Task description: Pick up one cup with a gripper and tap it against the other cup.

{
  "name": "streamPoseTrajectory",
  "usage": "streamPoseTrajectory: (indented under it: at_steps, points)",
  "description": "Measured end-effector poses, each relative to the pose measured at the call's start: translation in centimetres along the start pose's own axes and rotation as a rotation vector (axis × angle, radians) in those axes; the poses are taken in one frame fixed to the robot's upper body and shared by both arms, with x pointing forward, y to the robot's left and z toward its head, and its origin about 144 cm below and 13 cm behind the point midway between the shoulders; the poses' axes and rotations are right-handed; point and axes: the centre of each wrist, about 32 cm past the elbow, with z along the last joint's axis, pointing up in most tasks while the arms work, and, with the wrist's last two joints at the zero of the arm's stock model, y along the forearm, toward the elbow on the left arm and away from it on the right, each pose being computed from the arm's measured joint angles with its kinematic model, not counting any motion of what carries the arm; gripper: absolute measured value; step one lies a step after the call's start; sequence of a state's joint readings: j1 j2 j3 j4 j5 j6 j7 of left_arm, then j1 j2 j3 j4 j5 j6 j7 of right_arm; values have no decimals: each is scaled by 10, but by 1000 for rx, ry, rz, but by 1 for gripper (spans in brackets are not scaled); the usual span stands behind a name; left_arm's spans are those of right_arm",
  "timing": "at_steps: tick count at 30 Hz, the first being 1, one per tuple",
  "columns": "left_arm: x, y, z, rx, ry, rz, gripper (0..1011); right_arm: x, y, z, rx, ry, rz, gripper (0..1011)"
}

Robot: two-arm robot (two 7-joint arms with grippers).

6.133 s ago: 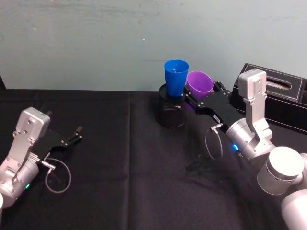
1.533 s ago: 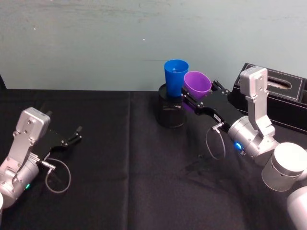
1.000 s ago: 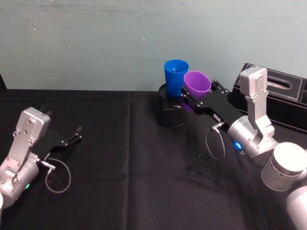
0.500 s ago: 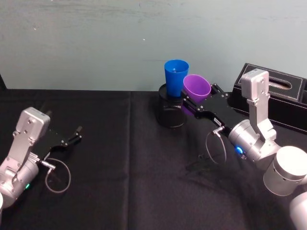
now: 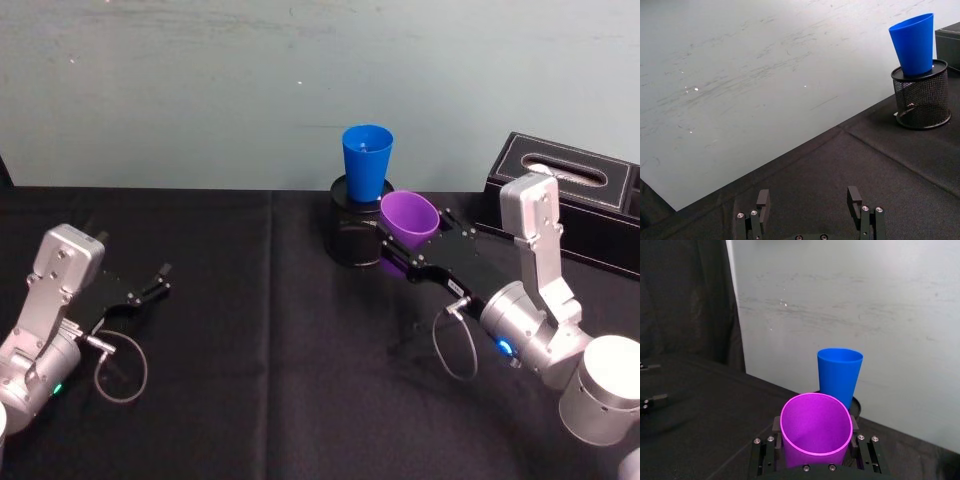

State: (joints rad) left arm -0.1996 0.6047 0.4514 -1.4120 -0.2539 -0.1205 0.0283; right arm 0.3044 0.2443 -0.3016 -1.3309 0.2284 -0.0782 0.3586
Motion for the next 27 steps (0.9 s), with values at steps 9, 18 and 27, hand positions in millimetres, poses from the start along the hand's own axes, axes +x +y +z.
streamPoseTrajectory:
  at_steps: [9, 18, 27]
  points:
    - [0, 0, 0, 0, 0, 0, 1011, -7, -13, -2, -11, 18, -23, 734]
    - [0, 0, 0, 0, 0, 0, 1012, -3, -24, -9, -28, 17, -1, 734]
    - [0, 0, 0, 0, 0, 0, 1011, -5, -33, -21, -50, -2, 34, 734]
